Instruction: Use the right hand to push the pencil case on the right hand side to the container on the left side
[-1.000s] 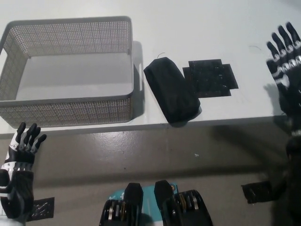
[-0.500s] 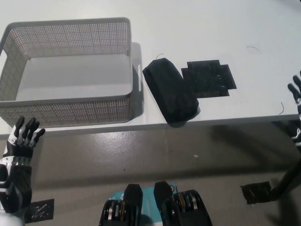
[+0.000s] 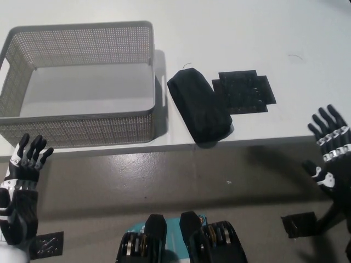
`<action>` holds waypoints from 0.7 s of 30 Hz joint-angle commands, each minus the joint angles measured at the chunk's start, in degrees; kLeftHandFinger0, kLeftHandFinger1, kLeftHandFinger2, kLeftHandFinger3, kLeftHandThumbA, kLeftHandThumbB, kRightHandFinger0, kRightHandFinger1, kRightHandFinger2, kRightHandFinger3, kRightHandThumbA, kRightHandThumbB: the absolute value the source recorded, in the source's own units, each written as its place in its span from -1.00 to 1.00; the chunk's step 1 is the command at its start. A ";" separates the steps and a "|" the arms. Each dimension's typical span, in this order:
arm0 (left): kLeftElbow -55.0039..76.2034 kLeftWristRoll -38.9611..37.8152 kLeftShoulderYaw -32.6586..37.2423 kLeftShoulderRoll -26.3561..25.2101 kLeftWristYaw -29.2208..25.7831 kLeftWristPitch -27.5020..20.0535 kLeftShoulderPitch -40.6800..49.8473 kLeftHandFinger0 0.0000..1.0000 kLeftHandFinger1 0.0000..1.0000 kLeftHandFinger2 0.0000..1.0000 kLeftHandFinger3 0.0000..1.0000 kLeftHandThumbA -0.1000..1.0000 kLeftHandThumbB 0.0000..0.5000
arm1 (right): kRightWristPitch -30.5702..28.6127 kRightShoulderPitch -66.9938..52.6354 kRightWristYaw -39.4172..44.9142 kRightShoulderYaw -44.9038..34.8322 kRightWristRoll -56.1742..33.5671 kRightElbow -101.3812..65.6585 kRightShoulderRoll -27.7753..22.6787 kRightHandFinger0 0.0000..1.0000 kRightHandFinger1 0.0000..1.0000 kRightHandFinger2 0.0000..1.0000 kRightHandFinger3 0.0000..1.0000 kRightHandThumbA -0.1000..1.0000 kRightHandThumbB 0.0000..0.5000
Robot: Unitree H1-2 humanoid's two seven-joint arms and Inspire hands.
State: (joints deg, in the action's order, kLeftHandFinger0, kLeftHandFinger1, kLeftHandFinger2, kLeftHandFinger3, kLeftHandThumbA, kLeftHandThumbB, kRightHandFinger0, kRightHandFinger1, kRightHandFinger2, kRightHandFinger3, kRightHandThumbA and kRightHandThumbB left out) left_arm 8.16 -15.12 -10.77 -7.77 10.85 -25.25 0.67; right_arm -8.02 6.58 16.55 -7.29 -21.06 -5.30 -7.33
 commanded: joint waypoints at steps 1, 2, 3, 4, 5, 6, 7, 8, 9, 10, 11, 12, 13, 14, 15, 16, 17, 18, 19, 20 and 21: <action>0.66 -0.06 -0.24 -0.98 -0.58 -1.54 -0.93 1.00 1.00 1.00 1.00 1.00 0.55 | -2.82 1.78 0.82 0.77 -0.02 2.79 0.19 1.00 1.00 1.00 1.00 1.00 0.01; 0.86 -0.16 -0.19 -0.97 -0.60 -1.26 -0.91 1.00 1.00 1.00 1.00 1.00 0.56 | -2.95 1.98 0.82 0.79 -0.02 3.20 0.15 1.00 1.00 1.00 1.00 1.00 0.02; 0.85 -0.27 -0.15 -1.00 -0.55 -1.19 -0.94 1.00 1.00 1.00 1.00 1.00 0.55 | -3.20 2.30 0.83 0.83 0.06 3.95 0.10 1.00 1.00 1.00 1.00 1.00 0.05; 0.67 -0.30 -0.18 -1.06 -0.53 -1.24 -1.16 1.00 1.00 1.00 1.00 1.00 0.55 | -3.42 2.73 0.94 0.86 -0.01 4.60 0.09 1.00 1.00 1.00 1.00 1.00 0.06; 0.63 -0.30 -0.19 -1.08 -0.53 -1.25 -1.17 1.00 1.00 1.00 1.00 1.00 0.55 | -3.53 2.82 0.99 0.89 -0.06 4.77 0.08 1.00 1.00 1.00 1.00 1.00 0.06; 0.61 -0.41 -0.21 -1.04 -0.56 -1.16 -1.14 1.00 1.00 1.00 1.00 1.00 0.55 | -3.40 2.95 0.89 0.96 -0.07 4.83 0.15 1.00 1.00 1.00 1.00 1.00 0.06; 0.56 -0.39 -0.23 -1.02 -0.57 -1.25 -1.07 1.00 1.00 1.00 1.00 1.00 0.54 | -3.43 2.93 0.85 0.99 -0.03 4.89 0.18 1.00 1.00 1.00 1.00 1.00 0.05; 0.25 0.00 -0.30 -0.99 -0.55 -1.63 -1.17 1.00 1.00 1.00 1.00 1.00 0.53 | -3.48 3.02 1.03 1.06 -0.19 5.00 0.15 1.00 1.00 1.00 1.00 1.00 -0.01; 0.16 0.05 -0.29 -0.96 -0.56 -1.67 -1.23 1.00 1.00 1.00 1.00 1.00 0.52 | -3.40 3.11 1.12 1.08 -0.38 5.06 0.15 1.00 1.00 1.00 1.00 1.00 -0.01; 0.13 -0.08 -0.20 -0.96 -0.55 -1.60 -1.33 1.00 1.00 1.00 1.00 1.00 0.52 | -3.10 3.18 1.20 1.07 -0.75 5.07 0.18 1.00 1.00 1.00 1.00 1.00 -0.01; 0.11 -0.12 -0.16 -0.98 -0.52 -1.54 -1.32 1.00 1.00 1.00 1.00 1.00 0.52 | -2.96 3.16 1.02 1.08 -0.62 4.91 0.23 1.00 1.00 1.00 1.00 1.00 -0.01; 0.07 0.05 -0.21 -0.90 -0.58 -1.63 -1.32 1.00 1.00 1.00 1.00 1.00 0.51 | -3.07 3.19 0.96 1.07 -0.45 4.93 0.20 1.00 1.00 1.00 1.00 1.00 -0.01; 0.10 0.06 -0.21 -0.86 -0.62 -1.64 -1.30 1.00 1.00 1.00 1.00 1.00 0.51 | -3.08 3.20 0.92 1.07 -0.39 4.88 0.19 1.00 1.00 1.00 1.00 1.00 -0.03; 0.23 -0.11 -0.17 -0.82 -0.65 -1.48 -1.25 1.00 1.00 1.00 1.00 1.00 0.51 | -2.93 3.16 0.84 1.04 -0.41 4.67 0.20 1.00 1.00 1.00 1.00 1.00 -0.04; 0.34 -0.10 -0.17 -0.76 -0.72 -1.36 -1.22 1.00 1.00 1.00 1.00 1.00 0.51 | -2.73 3.12 0.74 1.00 -0.44 4.47 0.19 1.00 1.00 1.00 1.00 1.00 -0.03; 0.37 0.11 -0.17 -0.73 -0.78 -1.39 -1.25 1.00 1.00 1.00 1.00 1.00 0.51 | -2.60 3.08 0.68 0.95 -0.47 4.35 0.16 1.00 1.00 1.00 1.00 1.00 -0.03; 0.40 -0.15 -0.09 -0.77 -0.68 -1.25 -1.29 1.00 1.00 1.00 1.00 1.00 0.51 | -2.60 3.11 0.74 0.89 -0.61 4.35 0.11 1.00 1.00 1.00 1.00 1.00 -0.03; 0.41 -0.37 -0.02 -0.84 -0.53 -1.32 -1.36 1.00 1.00 1.00 1.00 1.00 0.50 | -2.65 3.18 0.93 0.85 -0.84 4.36 0.00 1.00 1.00 1.00 1.00 1.00 -0.03; 0.40 -0.44 0.00 -0.95 -0.40 -1.45 -1.34 1.00 1.00 1.00 1.00 1.00 0.48 | -2.74 3.14 0.89 0.83 -0.79 4.32 0.03 1.00 1.00 1.00 1.00 1.00 -0.02; 0.39 -0.47 0.03 -1.07 -0.26 -1.58 -1.33 1.00 1.00 1.00 1.00 1.00 0.48 | -2.85 3.08 0.84 0.80 -0.74 4.26 0.07 1.00 1.00 1.00 1.00 1.00 -0.02; 0.31 -0.20 -0.06 -0.97 -0.47 -1.55 -1.36 1.00 1.00 1.00 1.00 1.00 0.49 | -3.03 3.06 0.75 0.72 -0.56 4.25 0.01 1.00 1.00 1.00 1.00 1.00 0.00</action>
State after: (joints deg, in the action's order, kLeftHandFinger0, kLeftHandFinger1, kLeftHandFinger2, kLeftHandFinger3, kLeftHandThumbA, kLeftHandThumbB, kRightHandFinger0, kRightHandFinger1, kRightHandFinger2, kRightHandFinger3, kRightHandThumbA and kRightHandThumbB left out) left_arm 7.63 -15.15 -10.77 -7.79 10.81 -25.25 0.43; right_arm -8.37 8.00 16.57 -6.47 -20.96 0.14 -6.87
